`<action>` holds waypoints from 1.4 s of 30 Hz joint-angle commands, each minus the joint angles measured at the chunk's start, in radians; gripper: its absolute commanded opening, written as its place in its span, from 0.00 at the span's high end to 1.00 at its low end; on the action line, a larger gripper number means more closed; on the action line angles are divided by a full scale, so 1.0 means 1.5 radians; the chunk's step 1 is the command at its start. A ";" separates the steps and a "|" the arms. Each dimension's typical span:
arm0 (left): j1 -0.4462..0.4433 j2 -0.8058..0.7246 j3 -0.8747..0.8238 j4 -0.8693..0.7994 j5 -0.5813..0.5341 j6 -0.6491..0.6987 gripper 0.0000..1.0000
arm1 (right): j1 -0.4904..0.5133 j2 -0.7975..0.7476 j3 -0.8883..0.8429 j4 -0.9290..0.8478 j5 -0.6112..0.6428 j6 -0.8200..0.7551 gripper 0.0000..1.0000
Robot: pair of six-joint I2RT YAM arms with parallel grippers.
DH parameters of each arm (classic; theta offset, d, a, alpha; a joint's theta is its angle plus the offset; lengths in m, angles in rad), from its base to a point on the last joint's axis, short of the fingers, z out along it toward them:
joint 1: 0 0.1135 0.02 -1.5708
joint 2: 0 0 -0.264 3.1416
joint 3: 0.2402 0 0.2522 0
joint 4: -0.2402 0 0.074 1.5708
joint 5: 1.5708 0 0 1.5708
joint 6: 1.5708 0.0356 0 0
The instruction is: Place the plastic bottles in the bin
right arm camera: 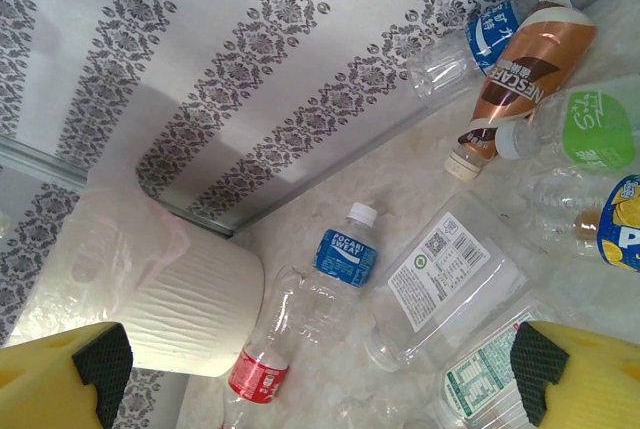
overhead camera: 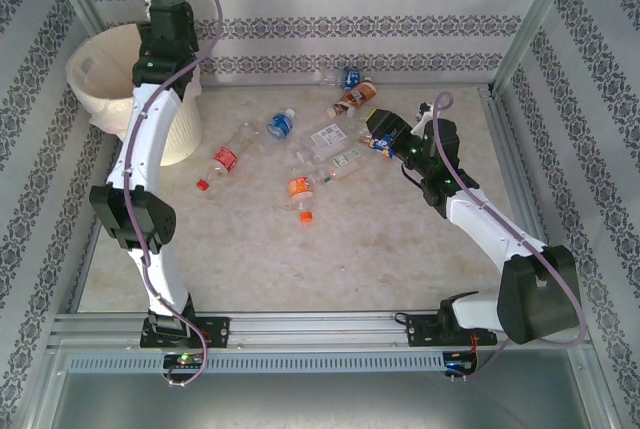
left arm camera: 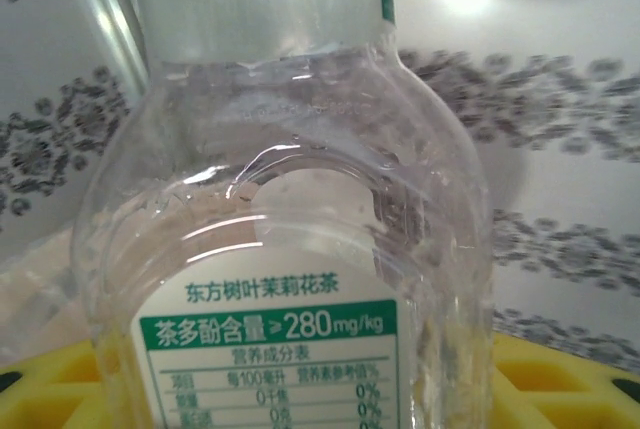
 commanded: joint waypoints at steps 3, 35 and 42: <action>0.055 0.026 0.034 -0.085 -0.014 -0.078 0.41 | 0.006 0.008 0.020 0.010 -0.003 -0.001 0.02; 0.110 0.048 0.113 -0.296 0.266 -0.218 0.18 | -0.007 0.017 0.021 -0.023 -0.023 0.006 0.02; 0.020 0.002 0.078 -0.258 0.252 -0.128 0.06 | -0.009 0.028 0.025 -0.022 -0.024 0.015 0.02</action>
